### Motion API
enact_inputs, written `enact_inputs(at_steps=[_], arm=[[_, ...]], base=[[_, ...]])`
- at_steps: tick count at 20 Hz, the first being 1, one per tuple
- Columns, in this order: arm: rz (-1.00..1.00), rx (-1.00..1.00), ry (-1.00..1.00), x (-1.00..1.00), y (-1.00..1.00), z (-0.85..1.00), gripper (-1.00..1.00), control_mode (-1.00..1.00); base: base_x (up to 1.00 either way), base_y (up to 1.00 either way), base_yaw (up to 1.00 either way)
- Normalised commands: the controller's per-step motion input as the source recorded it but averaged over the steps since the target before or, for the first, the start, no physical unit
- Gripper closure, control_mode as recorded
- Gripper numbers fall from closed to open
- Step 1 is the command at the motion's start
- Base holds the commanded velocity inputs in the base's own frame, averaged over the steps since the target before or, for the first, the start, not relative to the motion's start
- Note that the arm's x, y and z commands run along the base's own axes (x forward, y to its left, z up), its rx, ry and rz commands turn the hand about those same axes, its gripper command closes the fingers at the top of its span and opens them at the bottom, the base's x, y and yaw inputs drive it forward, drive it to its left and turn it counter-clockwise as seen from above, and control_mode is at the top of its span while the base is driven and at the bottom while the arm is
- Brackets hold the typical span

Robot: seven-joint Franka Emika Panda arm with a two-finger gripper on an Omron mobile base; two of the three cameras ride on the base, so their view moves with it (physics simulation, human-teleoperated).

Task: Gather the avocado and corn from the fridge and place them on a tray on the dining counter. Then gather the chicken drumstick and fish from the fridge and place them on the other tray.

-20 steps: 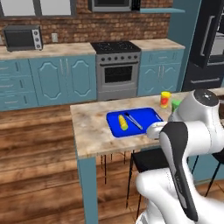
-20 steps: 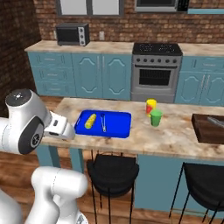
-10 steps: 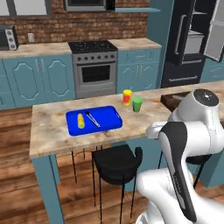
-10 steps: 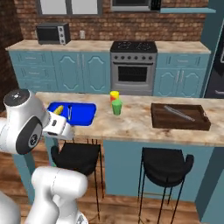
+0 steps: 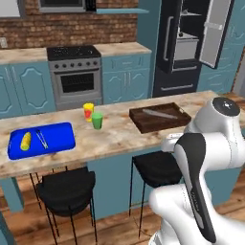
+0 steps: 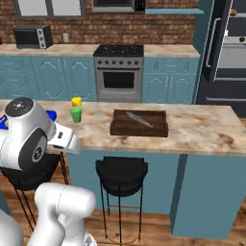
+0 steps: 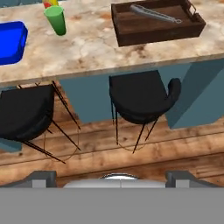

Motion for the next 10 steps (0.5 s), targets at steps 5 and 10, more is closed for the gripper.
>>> enact_inputs(at_steps=[5,10], arm=[[0.00,0.00,0.00,0.00,0.00,0.00,-1.00,1.00],[0.00,0.00,0.00,0.00,0.00,0.00,-1.00,1.00]], base=[[-0.04,-1.00,-0.03],[0.00,-1.00,-0.01]])
